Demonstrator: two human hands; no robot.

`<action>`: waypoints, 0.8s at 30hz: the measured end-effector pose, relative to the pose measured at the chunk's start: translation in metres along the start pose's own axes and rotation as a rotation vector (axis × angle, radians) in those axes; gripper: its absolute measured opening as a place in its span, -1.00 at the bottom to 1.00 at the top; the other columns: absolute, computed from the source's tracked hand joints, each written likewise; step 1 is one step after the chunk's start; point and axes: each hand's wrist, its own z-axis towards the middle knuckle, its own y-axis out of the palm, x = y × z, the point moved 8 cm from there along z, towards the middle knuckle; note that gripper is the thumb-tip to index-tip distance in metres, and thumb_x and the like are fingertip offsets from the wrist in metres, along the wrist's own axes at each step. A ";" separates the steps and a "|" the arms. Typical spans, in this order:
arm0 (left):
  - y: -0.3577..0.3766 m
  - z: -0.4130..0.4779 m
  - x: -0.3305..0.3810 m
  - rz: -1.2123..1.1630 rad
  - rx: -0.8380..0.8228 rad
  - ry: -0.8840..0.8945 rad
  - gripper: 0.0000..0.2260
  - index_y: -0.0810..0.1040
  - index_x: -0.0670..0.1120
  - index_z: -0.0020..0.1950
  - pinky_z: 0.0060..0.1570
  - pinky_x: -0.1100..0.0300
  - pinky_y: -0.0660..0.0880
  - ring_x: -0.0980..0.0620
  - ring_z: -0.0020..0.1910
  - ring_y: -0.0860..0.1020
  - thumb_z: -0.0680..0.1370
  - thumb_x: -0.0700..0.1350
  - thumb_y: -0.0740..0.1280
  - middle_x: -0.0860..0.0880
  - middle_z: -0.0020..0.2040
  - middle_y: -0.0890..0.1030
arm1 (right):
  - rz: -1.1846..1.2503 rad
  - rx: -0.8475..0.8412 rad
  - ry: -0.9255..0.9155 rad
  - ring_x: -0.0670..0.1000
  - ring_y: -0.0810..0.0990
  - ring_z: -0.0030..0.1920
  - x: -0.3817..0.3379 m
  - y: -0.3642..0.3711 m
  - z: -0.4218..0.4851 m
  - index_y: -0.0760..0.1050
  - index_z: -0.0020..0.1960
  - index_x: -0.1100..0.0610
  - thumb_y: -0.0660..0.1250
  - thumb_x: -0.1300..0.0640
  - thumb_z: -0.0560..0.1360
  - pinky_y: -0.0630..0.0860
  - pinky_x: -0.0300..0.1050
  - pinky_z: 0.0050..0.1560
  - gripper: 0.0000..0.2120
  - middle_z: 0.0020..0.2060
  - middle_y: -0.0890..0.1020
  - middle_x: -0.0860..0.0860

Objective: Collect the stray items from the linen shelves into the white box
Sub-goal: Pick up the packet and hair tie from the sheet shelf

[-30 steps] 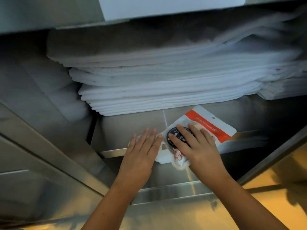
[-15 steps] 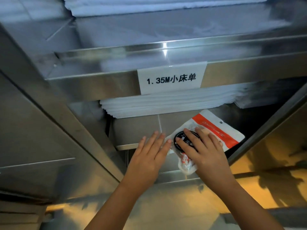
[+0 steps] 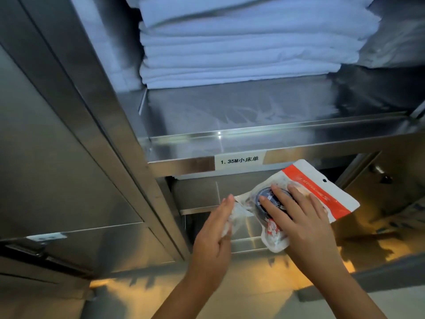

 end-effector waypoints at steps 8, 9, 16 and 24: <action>-0.033 -0.006 0.008 -1.236 0.178 -0.662 -0.62 0.48 -0.14 0.26 -0.17 0.08 0.59 -0.14 0.06 0.61 0.45 -0.12 0.22 -0.21 0.14 0.61 | 0.003 -0.012 -0.015 0.33 0.54 0.13 -0.030 -0.046 0.031 0.58 0.16 0.15 0.65 0.22 0.04 0.40 0.35 0.08 -0.30 0.15 0.59 0.20; -0.037 -0.007 0.009 -1.301 0.182 -0.687 -0.62 0.47 -0.15 0.26 -0.15 0.04 0.60 -0.15 0.06 0.61 0.45 -0.12 0.22 -0.22 0.15 0.60 | 0.006 -0.010 -0.020 0.32 0.54 0.13 -0.033 -0.049 0.034 0.58 0.17 0.15 0.65 0.21 0.04 0.39 0.35 0.09 -0.30 0.15 0.59 0.19; -0.056 -0.022 0.007 -1.445 0.224 -0.824 -0.53 0.47 -0.26 0.26 -0.16 0.01 0.59 -0.10 -0.11 0.66 0.38 -0.12 0.32 -0.22 0.06 0.62 | 0.046 0.021 -0.063 0.32 0.54 0.13 -0.057 -0.062 0.049 0.57 0.17 0.15 0.64 0.22 0.06 0.38 0.37 0.09 -0.31 0.15 0.59 0.19; -0.115 -0.023 0.011 -0.908 0.268 -0.560 -0.67 0.55 -0.14 0.16 -0.10 0.04 0.59 -0.11 0.01 0.63 0.40 -0.17 0.34 -0.16 0.07 0.64 | 0.133 0.079 -0.191 0.32 0.53 0.15 -0.092 -0.069 0.061 0.58 0.15 0.15 0.65 0.24 0.08 0.43 0.40 0.08 -0.35 0.16 0.58 0.18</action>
